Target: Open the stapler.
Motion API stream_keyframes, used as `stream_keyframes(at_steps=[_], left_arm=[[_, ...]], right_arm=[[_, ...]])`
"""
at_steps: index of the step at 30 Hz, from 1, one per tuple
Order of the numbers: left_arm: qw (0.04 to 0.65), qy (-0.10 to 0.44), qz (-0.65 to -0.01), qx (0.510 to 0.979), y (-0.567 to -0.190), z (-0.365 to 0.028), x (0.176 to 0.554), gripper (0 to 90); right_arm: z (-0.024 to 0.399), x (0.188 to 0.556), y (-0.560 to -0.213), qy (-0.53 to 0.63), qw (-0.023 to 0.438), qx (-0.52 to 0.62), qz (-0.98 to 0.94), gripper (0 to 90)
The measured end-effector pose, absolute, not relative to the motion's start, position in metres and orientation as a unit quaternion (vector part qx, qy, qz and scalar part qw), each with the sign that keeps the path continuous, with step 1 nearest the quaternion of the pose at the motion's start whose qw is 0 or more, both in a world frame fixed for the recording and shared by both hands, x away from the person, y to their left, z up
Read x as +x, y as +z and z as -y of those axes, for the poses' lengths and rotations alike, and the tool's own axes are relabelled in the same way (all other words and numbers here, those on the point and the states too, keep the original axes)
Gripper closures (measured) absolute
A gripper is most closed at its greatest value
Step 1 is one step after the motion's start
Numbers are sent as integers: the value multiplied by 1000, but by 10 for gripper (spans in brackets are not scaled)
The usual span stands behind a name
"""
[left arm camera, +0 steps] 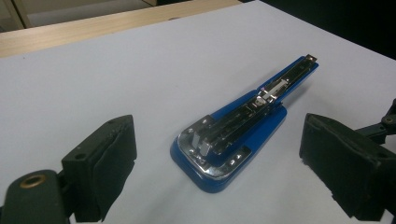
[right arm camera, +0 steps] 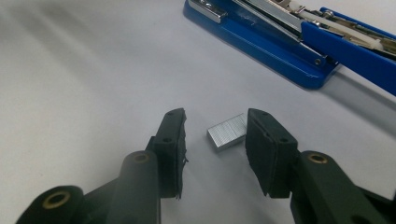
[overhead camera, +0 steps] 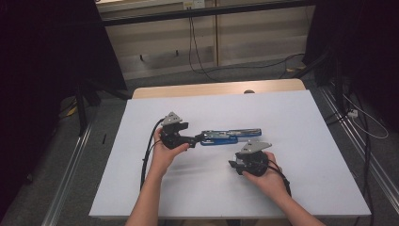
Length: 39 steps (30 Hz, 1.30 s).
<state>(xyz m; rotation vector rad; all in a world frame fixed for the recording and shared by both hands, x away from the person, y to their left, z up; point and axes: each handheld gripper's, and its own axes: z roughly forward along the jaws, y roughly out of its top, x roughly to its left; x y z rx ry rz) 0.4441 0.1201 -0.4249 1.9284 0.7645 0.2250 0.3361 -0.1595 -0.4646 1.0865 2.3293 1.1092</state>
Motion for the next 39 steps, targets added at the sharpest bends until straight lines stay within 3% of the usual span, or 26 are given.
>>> stream_keyframes(at_steps=[9, 13, 24, 29, 33, 39], left_arm=[[504, 95, -314, 799, -425, -120, 444, 119], [505, 94, -315, 798, -424, -121, 444, 122], [503, 93, -315, 800, -425, -122, 445, 122], [499, 96, -314, 802, -425, -121, 445, 122], [501, 94, -313, 802, -425, -121, 445, 122], [501, 93, -315, 801, -425, -123, 445, 122]], right_arm=[[156, 342, -465, 385, 186, 393, -814, 602], [156, 344, -467, 375, 198, 395, -815, 672], [158, 342, -466, 373, 194, 387, -820, 706], [165, 341, -465, 370, 191, 391, -821, 776], [169, 344, -466, 378, 182, 402, -814, 728], [166, 345, -465, 375, 177, 395, -819, 754]])
